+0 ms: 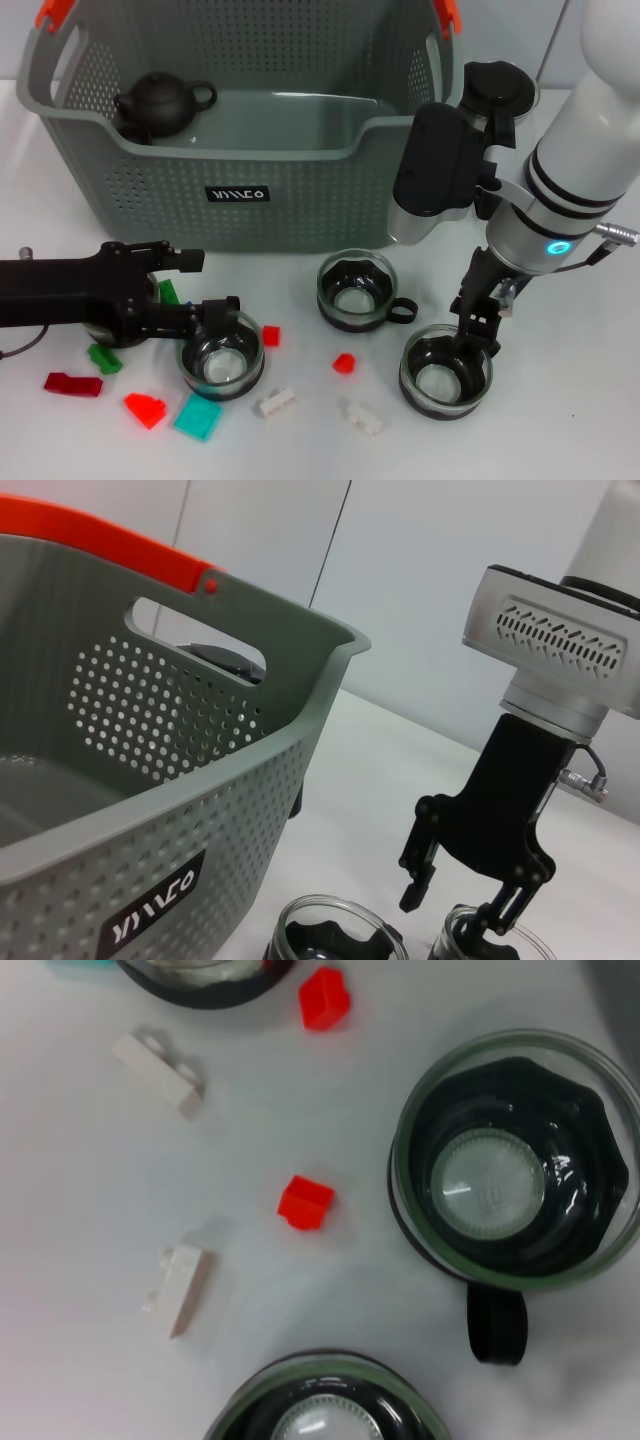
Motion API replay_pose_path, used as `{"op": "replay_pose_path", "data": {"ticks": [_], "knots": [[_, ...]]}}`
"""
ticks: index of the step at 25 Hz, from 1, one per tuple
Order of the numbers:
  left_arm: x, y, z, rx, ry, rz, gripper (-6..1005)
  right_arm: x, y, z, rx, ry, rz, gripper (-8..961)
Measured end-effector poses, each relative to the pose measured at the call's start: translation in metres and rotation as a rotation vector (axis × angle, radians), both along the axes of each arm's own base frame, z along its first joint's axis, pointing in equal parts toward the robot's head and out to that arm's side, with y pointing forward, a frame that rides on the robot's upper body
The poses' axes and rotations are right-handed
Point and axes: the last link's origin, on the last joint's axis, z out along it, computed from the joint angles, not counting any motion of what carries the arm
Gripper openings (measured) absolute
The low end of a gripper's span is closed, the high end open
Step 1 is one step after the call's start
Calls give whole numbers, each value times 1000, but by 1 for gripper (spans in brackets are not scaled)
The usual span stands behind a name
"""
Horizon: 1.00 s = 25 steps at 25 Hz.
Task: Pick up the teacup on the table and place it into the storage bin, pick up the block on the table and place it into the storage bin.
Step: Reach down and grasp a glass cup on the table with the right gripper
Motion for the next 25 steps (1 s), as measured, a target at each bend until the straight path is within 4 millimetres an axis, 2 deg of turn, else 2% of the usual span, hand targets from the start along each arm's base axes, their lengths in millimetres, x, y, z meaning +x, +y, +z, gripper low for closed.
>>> {"op": "replay_pose_path", "data": {"ticks": [9,20,23,25], "knots": [[1,2,0,3,2,-2,860,-3,-3,-6,-17,13,20,547],[0,2,0,7,5,1,860,-2,-7,-9,-46,-9,38,352],[0,2,0,8,6,2,860,-2,-6,-8,-44,-8,35,124],[0,2,0,8,6,2,860,-1,-6,-8,-43,-8,33,111]]}}
